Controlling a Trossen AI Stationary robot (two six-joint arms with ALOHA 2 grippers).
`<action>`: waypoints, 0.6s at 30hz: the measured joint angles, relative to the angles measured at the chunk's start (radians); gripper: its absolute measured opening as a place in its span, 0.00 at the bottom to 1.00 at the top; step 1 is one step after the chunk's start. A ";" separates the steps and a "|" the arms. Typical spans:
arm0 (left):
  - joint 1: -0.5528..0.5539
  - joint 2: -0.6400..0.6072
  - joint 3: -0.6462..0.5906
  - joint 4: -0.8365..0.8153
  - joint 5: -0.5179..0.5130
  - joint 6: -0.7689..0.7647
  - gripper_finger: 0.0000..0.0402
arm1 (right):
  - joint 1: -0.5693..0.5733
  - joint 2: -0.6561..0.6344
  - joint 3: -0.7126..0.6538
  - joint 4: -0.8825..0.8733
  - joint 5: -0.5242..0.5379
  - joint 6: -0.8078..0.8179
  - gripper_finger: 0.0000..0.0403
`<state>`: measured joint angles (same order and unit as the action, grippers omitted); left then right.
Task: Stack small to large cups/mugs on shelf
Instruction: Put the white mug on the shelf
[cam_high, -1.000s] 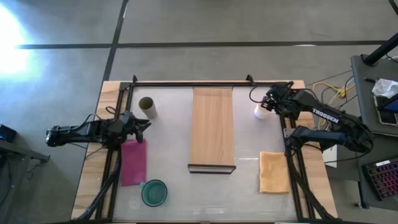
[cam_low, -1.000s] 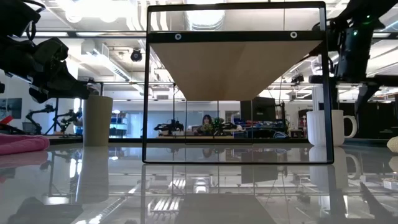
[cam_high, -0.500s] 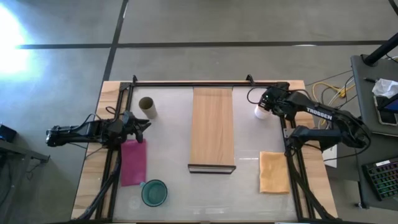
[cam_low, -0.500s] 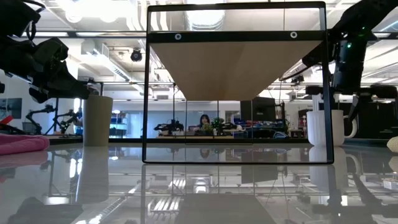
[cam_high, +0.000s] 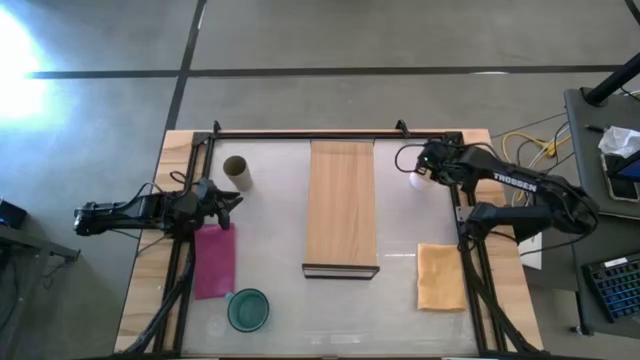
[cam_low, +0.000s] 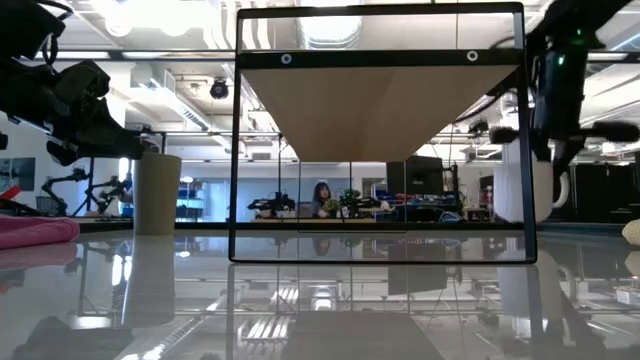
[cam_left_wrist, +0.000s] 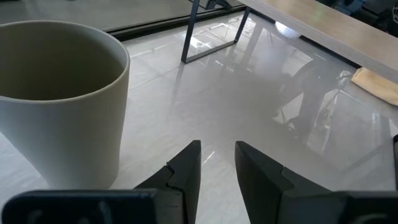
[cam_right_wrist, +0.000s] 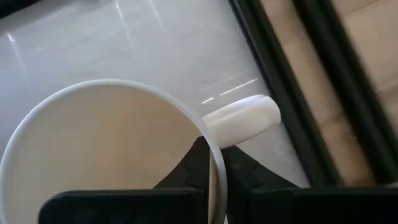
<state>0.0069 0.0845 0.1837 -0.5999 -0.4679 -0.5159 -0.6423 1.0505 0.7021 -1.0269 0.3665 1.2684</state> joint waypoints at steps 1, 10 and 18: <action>0.000 0.000 0.000 0.000 0.000 0.000 0.21 | 0.023 -0.001 0.026 -0.040 0.004 0.010 0.03; 0.000 0.000 0.000 0.000 0.000 0.000 0.21 | 0.369 0.042 0.372 -0.326 0.089 0.310 0.03; 0.000 0.000 0.000 0.000 0.000 0.000 0.21 | 0.509 0.268 0.739 -0.529 0.148 0.463 0.03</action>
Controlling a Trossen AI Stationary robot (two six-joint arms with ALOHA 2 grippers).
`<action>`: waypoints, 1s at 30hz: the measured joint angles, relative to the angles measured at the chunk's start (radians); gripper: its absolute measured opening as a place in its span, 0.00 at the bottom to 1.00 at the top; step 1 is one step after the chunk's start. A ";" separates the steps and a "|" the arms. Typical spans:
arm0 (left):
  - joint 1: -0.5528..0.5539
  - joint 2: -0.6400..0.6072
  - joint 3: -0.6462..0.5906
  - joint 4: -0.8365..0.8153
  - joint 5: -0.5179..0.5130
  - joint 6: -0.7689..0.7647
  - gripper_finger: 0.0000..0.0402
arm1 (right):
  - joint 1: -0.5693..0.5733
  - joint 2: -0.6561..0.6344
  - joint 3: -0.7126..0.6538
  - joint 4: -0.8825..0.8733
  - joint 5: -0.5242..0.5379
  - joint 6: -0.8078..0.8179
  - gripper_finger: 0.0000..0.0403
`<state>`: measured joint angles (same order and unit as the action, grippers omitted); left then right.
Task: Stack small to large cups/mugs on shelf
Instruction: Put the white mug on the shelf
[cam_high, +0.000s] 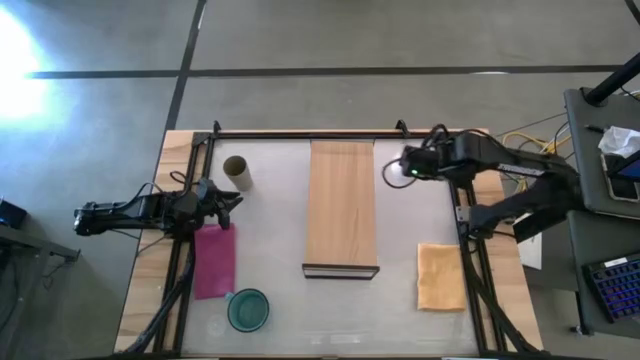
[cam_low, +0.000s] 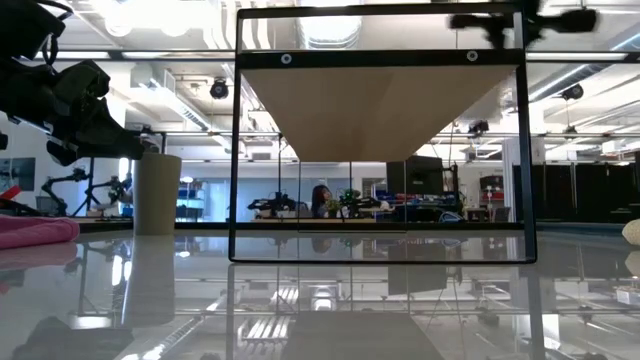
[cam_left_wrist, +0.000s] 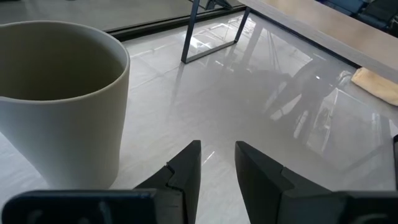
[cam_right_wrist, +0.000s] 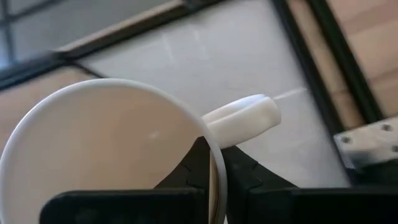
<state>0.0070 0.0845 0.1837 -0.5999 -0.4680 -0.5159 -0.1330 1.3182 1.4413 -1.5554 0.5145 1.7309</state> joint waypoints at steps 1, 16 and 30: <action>0.000 0.000 0.000 0.000 0.000 0.000 0.21 | 0.005 0.041 0.052 0.002 0.014 -0.008 0.03; 0.000 0.000 0.000 0.000 0.000 0.000 0.21 | 0.009 0.441 0.580 -0.008 -0.013 -0.276 0.03; 0.000 0.000 0.000 0.000 0.000 0.000 0.21 | 0.025 0.658 0.758 -0.014 -0.016 0.010 0.03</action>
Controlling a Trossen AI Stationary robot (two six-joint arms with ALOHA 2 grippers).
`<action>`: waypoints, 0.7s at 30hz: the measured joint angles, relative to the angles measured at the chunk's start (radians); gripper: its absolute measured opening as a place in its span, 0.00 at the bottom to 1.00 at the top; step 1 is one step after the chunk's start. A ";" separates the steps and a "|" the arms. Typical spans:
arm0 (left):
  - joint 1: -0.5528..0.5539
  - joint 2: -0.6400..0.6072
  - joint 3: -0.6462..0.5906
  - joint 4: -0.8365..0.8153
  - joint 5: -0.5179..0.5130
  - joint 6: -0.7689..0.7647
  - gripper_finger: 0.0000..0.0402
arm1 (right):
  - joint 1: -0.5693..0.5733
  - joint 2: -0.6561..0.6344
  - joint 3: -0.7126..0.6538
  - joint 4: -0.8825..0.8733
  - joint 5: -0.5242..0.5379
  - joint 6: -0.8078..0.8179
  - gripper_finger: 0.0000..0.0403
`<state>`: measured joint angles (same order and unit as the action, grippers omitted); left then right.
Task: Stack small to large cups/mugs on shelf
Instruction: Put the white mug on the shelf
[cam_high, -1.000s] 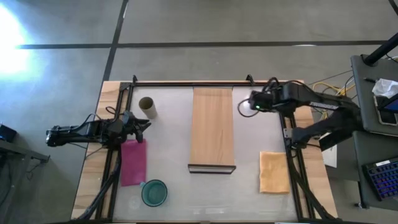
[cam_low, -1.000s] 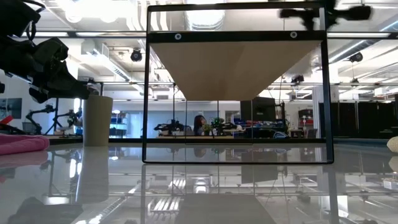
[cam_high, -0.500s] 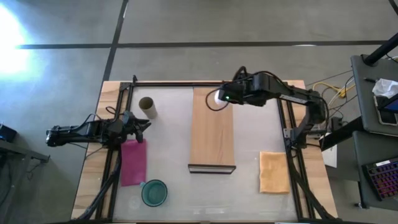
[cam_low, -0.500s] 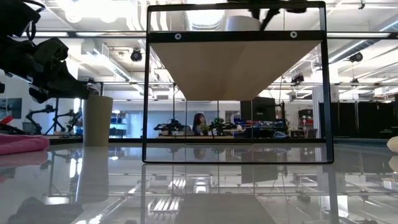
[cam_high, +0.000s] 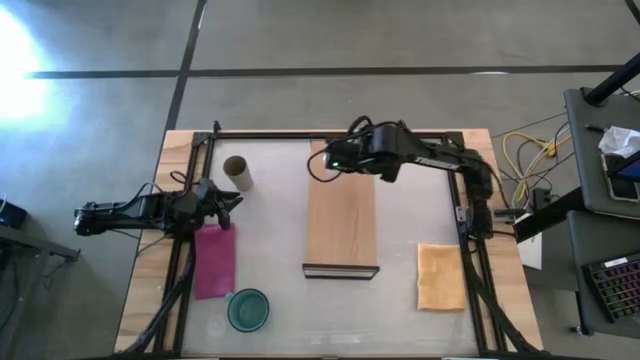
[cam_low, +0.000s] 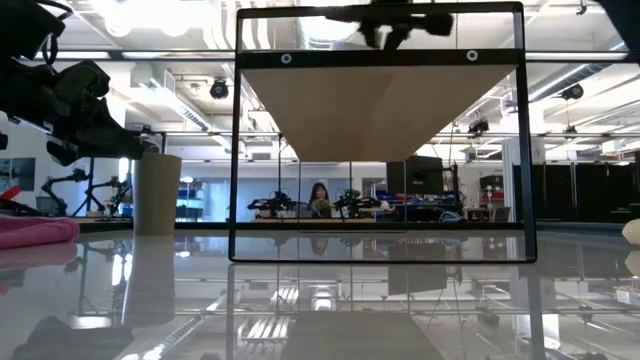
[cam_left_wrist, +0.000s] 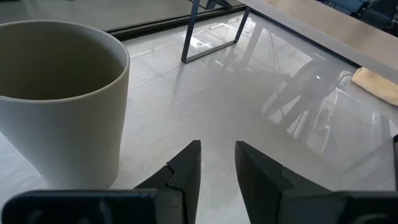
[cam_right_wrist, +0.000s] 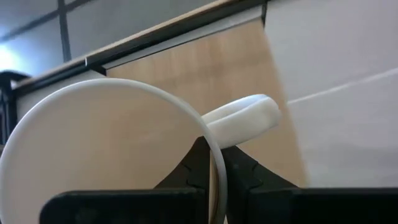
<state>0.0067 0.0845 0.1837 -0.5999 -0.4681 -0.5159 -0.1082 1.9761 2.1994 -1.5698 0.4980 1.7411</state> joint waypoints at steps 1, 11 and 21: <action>0.000 0.000 0.000 0.000 0.000 0.000 0.21 | -0.001 0.027 0.020 -0.002 0.000 0.015 0.03; 0.000 0.000 0.000 0.000 0.000 0.000 0.21 | -0.010 0.143 0.143 -0.003 -0.020 -0.039 0.03; 0.000 0.000 0.000 0.000 0.000 0.000 0.21 | -0.037 0.104 0.132 -0.001 -0.015 -0.100 0.03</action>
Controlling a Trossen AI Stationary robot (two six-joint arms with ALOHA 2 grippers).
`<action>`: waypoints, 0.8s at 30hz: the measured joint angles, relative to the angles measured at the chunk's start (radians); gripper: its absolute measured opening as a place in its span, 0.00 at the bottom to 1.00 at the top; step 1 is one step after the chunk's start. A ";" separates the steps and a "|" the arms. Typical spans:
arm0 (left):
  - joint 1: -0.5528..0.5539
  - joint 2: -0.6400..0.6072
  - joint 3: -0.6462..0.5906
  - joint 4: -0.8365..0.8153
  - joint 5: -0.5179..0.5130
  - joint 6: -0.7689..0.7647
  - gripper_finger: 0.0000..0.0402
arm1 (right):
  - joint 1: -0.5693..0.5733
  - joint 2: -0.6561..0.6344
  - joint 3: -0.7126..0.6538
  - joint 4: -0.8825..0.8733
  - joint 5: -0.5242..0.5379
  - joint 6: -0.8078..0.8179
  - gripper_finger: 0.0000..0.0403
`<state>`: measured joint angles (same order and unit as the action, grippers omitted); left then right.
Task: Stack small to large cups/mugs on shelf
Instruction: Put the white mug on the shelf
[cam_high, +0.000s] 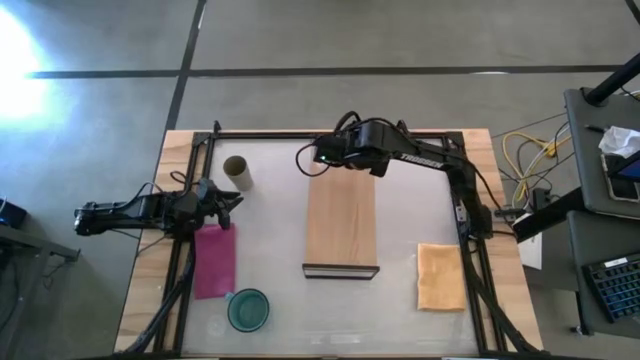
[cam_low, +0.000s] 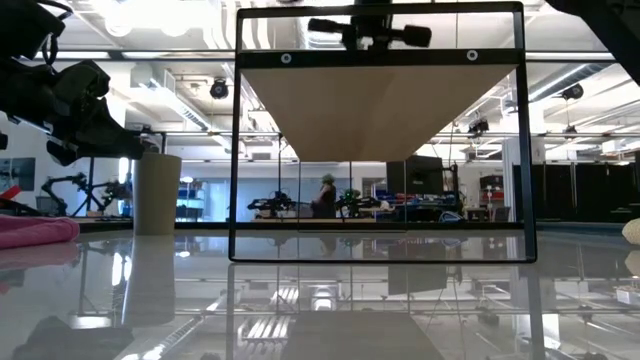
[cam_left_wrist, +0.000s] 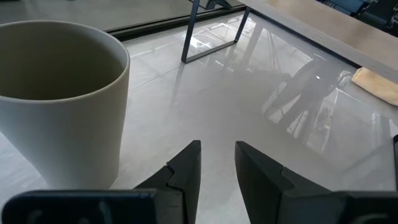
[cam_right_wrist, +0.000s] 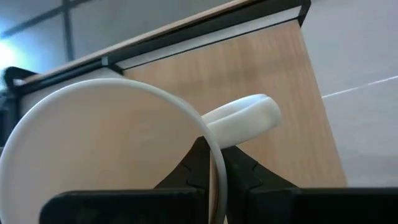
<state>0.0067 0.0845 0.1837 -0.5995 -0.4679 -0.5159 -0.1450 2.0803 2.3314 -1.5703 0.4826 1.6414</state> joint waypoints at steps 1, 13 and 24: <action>0.000 0.000 0.000 0.000 0.000 0.000 0.21 | -0.005 0.001 -0.006 -0.001 -0.004 -0.001 0.03; 0.000 0.000 0.000 0.000 0.000 0.000 0.21 | -0.020 -0.034 -0.058 -0.001 -0.040 -0.024 0.03; 0.000 0.000 -0.068 0.371 -0.163 -0.050 0.21 | -0.008 -0.036 -0.060 -0.001 -0.036 -0.030 0.03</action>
<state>0.0067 0.0844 0.1153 -0.2287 -0.6308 -0.5655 -0.1528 2.0441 2.2715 -1.5711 0.4461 1.6111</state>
